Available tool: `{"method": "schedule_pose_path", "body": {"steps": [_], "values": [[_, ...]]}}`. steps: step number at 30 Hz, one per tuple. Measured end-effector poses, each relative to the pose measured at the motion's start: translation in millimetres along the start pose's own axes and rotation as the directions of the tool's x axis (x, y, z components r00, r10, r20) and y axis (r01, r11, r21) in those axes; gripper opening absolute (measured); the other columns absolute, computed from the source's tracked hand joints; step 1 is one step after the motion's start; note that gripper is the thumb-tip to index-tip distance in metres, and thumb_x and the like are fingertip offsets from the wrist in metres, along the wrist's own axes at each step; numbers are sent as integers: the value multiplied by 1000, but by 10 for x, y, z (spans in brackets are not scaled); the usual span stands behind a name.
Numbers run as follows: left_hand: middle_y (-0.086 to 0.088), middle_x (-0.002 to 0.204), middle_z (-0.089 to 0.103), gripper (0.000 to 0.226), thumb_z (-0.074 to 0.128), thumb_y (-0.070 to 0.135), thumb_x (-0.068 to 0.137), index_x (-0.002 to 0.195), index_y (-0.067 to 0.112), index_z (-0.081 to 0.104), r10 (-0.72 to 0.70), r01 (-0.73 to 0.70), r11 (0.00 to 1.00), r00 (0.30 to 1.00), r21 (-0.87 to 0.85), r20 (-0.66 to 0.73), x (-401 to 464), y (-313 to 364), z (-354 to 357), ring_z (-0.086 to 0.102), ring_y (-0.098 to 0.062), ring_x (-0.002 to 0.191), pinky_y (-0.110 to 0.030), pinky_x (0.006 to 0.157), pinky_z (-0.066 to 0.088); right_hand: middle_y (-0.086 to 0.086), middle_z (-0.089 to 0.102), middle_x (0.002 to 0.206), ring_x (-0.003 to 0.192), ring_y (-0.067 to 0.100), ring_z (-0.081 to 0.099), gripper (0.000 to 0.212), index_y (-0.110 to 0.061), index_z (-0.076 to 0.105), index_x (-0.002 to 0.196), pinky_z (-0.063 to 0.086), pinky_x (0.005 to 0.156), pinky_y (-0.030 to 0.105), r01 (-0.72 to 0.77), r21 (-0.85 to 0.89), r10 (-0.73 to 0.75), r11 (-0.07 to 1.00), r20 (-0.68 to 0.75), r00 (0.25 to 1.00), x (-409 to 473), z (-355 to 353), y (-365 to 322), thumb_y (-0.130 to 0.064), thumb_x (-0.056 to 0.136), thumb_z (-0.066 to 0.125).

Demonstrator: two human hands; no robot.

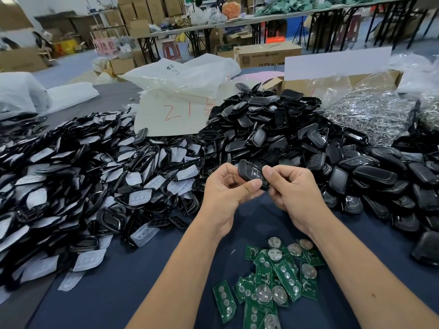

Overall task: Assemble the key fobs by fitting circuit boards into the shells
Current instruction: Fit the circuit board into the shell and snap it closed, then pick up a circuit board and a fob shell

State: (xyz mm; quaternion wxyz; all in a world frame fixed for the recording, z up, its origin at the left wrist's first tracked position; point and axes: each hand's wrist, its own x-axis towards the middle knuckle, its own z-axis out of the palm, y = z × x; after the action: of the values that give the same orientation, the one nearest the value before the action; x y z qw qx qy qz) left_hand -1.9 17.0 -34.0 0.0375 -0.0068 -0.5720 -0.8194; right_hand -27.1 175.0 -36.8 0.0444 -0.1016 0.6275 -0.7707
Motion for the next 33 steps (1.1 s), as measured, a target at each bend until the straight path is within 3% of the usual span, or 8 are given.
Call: {"method": "schedule_pose_path", "body": {"steps": [9,12,18,21,23,28,31,33], "values": [[-10,85,73,16,79,-3,85,92,4,65,38,-34,996,998,86,-52,36,-25,69,73,-22,85,-34,77,62,9,39,55,42,12,26,41,-13,61,65,22,41,20,61,-9,-62,998,-119,991,3,37,55,-32,101,68],[-18,93,72,11,77,6,92,98,2,68,77,-65,983,995,170,-67,44,-39,97,73,-26,88,-34,77,63,2,49,57,42,10,35,40,-19,61,65,26,38,20,51,161,-6,986,-271,963,50,10,12,-29,104,64],[-4,84,75,8,76,14,94,88,13,70,125,-81,923,987,375,-96,115,-69,85,72,-16,79,-30,65,60,8,76,86,52,12,58,12,-14,54,102,42,44,20,254,475,42,843,-529,848,111,-156,-135,-17,111,48],[2,80,73,13,77,17,92,82,19,69,228,-145,820,970,553,-85,196,-62,83,70,-17,77,-28,65,59,11,74,87,49,15,60,17,-9,57,112,44,43,22,243,380,17,893,-567,823,94,-132,-115,-18,113,42],[10,77,70,15,76,16,90,79,22,67,350,-207,663,935,720,-53,275,-32,80,66,-9,75,-22,70,55,8,72,79,48,16,59,21,-8,60,109,43,41,24,230,282,-31,931,-568,823,85,-119,-100,-17,113,41],[2,108,64,17,68,7,89,100,19,69,487,-205,99,863,974,132,632,91,26,52,-22,109,-26,93,39,2,67,66,46,15,54,23,-11,67,92,37,39,24,146,-32,-147,989,-393,908,62,-87,-62,-16,109,51],[-3,135,58,42,63,-1,91,130,15,65,397,-189,-26,899,982,184,878,160,-37,46,-27,126,-31,105,37,5,68,66,48,15,54,23,-10,70,82,40,47,25,148,-354,-180,923,-57,982,32,-97,-66,-18,103,63],[-4,138,59,47,63,0,93,137,15,63,313,-156,-78,934,985,173,987,198,-104,47,-28,128,-36,107,40,3,68,65,53,10,55,23,-13,72,75,43,54,25,233,-544,-102,806,261,960,-8,-90,-91,-24,95,75]]}}
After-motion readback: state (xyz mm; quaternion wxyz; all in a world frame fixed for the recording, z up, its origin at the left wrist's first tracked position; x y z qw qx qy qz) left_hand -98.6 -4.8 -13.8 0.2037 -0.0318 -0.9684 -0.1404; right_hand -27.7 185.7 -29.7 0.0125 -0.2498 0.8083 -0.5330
